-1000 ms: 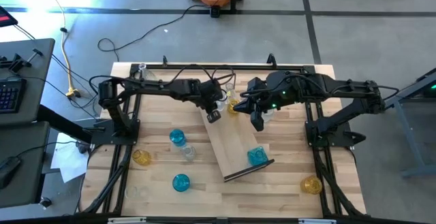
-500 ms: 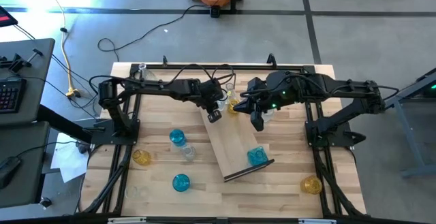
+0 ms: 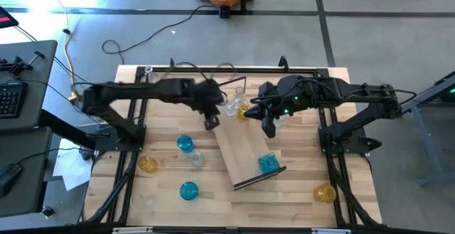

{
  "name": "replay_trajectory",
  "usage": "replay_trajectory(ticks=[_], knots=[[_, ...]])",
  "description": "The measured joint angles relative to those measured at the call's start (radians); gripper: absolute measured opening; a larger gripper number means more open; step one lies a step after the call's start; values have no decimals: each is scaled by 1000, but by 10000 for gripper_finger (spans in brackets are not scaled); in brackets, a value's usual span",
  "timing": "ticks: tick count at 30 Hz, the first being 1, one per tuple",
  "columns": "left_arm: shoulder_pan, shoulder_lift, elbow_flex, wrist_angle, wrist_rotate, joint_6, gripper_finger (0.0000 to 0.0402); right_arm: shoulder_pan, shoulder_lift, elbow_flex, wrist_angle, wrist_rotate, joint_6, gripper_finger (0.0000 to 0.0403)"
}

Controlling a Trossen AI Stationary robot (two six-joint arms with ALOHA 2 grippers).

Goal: Sort vases onto shelf
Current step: Put the transparent crystal vase on the shelf aligned with the other transparent crystal vases

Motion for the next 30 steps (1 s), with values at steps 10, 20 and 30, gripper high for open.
replay_trajectory(ticks=[10,20,30], knots=[[78,-364,1,-113,-205,-34,0,-6,0,0,2,90,-44,0],[346,-492,1,-422,-358,53,8,-31,0,0,30,86,-51,0],[709,-363,1,-480,-185,336,66,-31,0,0,34,75,-46,0]])
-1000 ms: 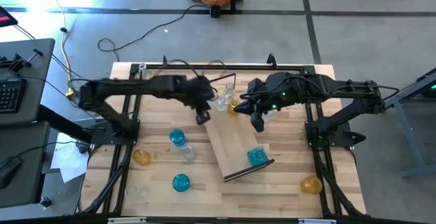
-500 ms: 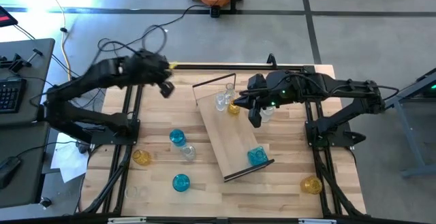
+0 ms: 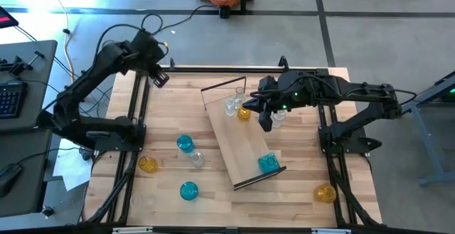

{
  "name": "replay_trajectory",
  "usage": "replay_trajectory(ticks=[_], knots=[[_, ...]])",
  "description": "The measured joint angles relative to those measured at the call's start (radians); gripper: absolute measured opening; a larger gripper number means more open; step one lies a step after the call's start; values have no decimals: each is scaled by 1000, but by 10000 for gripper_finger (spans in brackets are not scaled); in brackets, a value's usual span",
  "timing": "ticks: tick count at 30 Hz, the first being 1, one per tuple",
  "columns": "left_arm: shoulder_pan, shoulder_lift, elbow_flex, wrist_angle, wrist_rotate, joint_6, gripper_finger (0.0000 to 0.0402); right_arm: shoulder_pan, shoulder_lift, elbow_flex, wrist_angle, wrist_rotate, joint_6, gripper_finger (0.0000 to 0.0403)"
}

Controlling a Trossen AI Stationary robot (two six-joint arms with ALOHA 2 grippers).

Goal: Sort vases onto shelf
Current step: Put the transparent crystal vase on the shelf aligned with the other transparent crystal vases

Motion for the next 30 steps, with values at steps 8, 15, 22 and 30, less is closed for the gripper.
replay_trajectory(ticks=[8,15,22,30], knots=[[201,124,-2,-49,119,163,102,9,0,0,-8,-36,20,0],[222,164,-2,-49,153,223,124,8,0,0,-8,-36,21,0],[219,166,-2,-46,133,214,142,8,0,0,-8,-36,21,0],[142,210,-2,-34,-75,11,145,8,0,0,-8,-36,19,0]])
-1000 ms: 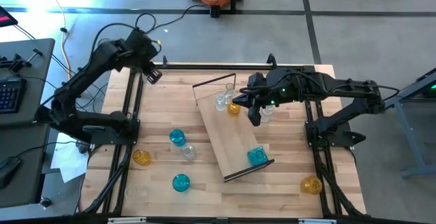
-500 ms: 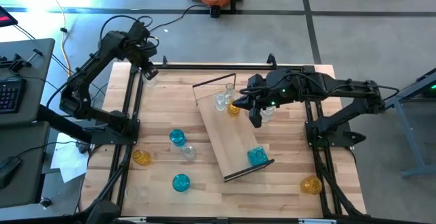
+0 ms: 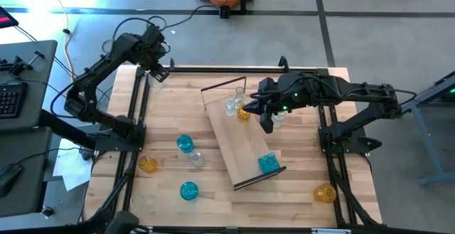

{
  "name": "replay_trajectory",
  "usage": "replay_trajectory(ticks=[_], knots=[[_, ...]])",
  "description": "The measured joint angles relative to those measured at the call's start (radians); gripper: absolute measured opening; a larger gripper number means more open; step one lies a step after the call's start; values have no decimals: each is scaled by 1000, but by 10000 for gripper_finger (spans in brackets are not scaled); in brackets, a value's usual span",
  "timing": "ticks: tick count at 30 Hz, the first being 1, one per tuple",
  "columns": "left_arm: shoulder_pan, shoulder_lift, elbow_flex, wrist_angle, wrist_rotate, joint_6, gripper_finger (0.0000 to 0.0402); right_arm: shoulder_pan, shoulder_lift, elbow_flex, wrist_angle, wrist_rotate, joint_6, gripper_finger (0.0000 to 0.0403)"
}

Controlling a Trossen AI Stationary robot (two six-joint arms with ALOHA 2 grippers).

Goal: Sort vases onto shelf
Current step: Put the transparent crystal vase on the shelf aligned with the other transparent crystal vases

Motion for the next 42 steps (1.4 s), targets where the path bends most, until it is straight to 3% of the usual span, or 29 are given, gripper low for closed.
replay_trajectory(ticks=[6,18,42], knots=[[-40,85,0,-29,-152,-134,143,0,0,0,0,-6,-1,0],[-40,163,0,-6,-222,-174,143,2,0,0,-15,-10,-1,0],[-33,163,0,-10,-206,-303,142,5,0,0,-25,-44,1,0]])
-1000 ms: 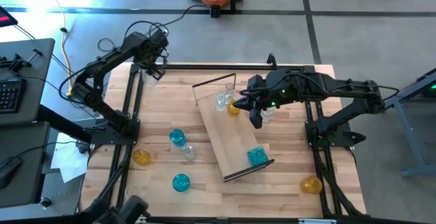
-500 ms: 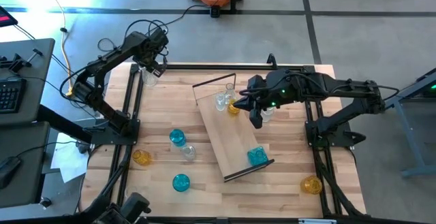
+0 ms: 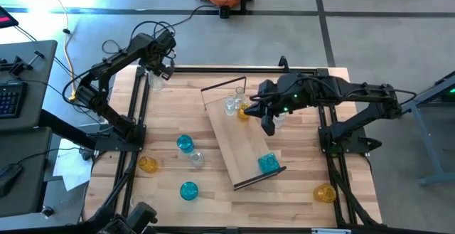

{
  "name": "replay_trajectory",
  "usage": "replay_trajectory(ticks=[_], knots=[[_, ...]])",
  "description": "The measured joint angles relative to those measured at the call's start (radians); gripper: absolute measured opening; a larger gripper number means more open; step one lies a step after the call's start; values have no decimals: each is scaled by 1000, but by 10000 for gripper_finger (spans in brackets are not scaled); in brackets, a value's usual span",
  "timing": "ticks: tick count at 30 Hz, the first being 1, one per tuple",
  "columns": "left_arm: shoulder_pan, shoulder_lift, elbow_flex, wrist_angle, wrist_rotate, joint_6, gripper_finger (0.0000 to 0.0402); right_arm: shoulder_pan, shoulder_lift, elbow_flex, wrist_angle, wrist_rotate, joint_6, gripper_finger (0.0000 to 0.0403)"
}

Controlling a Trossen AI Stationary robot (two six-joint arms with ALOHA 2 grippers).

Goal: Sort vases onto shelf
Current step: Put the transparent crystal vase on the shelf aligned with the other transparent crystal vases

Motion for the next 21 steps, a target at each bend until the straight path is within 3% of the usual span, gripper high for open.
replay_trajectory(ticks=[12,21], knots=[[-2,-1,-13,-20,24,37,142,36,0,0,-6,2,1,0],[-27,-1,-58,-10,-41,58,142,50,0,0,-6,9,19,0]])
